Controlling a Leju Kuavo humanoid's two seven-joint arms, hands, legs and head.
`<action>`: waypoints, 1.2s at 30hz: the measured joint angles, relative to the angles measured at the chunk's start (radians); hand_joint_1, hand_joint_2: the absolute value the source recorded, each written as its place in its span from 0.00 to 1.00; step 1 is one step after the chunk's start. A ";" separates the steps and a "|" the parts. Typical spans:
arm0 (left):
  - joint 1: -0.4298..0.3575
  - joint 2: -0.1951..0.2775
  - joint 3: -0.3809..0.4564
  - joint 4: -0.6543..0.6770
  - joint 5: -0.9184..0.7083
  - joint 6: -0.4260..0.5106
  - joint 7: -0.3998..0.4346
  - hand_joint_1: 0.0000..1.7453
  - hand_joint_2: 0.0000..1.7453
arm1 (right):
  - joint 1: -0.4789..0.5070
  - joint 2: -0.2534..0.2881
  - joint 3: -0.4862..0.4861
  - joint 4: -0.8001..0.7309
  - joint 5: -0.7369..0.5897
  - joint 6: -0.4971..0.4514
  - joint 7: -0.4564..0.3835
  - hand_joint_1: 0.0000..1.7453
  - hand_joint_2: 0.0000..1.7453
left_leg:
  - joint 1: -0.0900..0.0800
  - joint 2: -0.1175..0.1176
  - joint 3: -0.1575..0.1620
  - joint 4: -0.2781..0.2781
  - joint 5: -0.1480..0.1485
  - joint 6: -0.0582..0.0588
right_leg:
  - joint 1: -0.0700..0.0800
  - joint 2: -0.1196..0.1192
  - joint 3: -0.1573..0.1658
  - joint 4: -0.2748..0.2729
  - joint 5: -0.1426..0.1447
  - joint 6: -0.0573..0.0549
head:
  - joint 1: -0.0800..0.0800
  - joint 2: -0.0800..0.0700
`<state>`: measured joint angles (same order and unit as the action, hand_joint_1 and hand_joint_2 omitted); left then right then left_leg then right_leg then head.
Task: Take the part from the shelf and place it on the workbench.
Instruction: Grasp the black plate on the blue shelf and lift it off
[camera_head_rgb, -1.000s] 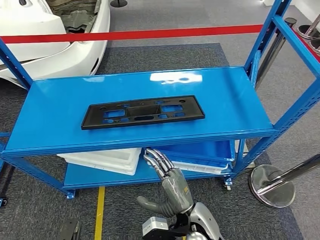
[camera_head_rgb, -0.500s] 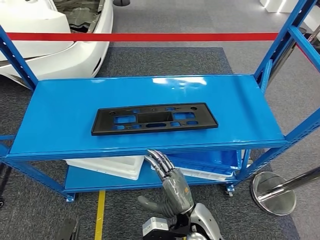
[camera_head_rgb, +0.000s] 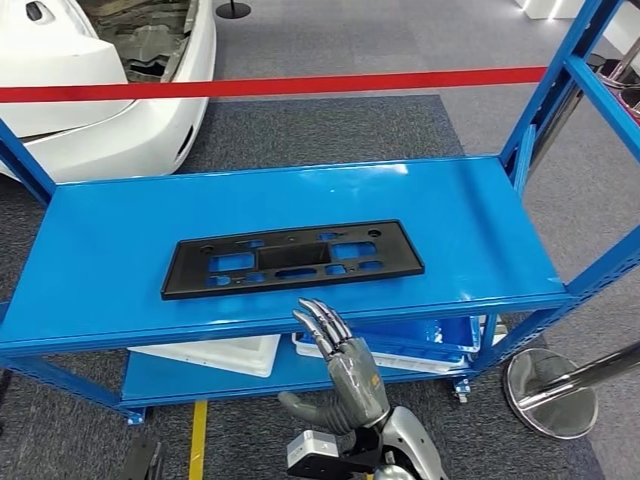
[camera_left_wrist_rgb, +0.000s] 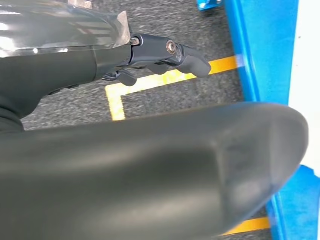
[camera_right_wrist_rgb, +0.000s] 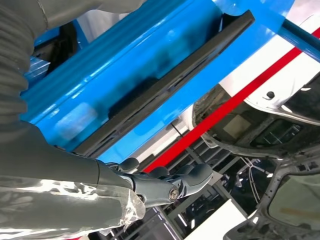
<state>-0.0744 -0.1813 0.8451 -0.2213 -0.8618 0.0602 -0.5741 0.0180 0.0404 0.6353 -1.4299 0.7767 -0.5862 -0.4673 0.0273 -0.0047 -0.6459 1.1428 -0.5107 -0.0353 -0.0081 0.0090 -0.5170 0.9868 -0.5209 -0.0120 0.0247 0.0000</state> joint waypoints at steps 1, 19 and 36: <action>0.000 0.000 0.000 0.001 0.000 0.000 0.000 0.00 0.00 | 0.000 0.000 -0.001 0.001 0.000 0.000 0.001 0.00 1.00 | 0.000 0.001 0.015 -0.058 0.026 -0.001 | -0.001 0.000 0.007 0.004 -0.008 0.006 | -0.002 0.000; -0.004 -0.007 0.000 0.010 -0.016 -0.006 0.002 0.00 0.00 | 0.005 -0.002 -0.014 0.001 0.001 0.001 -0.001 0.00 1.00 | -0.018 -0.005 0.105 -0.118 -0.030 0.054 | 0.033 -0.005 -0.098 0.070 0.049 -0.025 | -0.009 0.000; -0.001 -0.004 0.000 0.012 -0.021 -0.006 0.006 0.00 0.00 | 0.010 0.003 -0.017 0.002 0.006 0.005 -0.001 0.00 1.00 | -0.005 -0.002 0.031 -0.088 0.017 0.035 | 0.006 0.001 0.011 0.022 -0.042 0.020 | -0.014 0.000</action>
<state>-0.0752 -0.1849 0.8453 -0.2098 -0.8823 0.0545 -0.5686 0.0283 0.0431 0.6182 -1.4275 0.7823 -0.5814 -0.4685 0.0228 -0.0065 -0.6150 1.0550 -0.4935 -0.0008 -0.0023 0.0101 -0.5061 1.0086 -0.5625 0.0082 0.0109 0.0000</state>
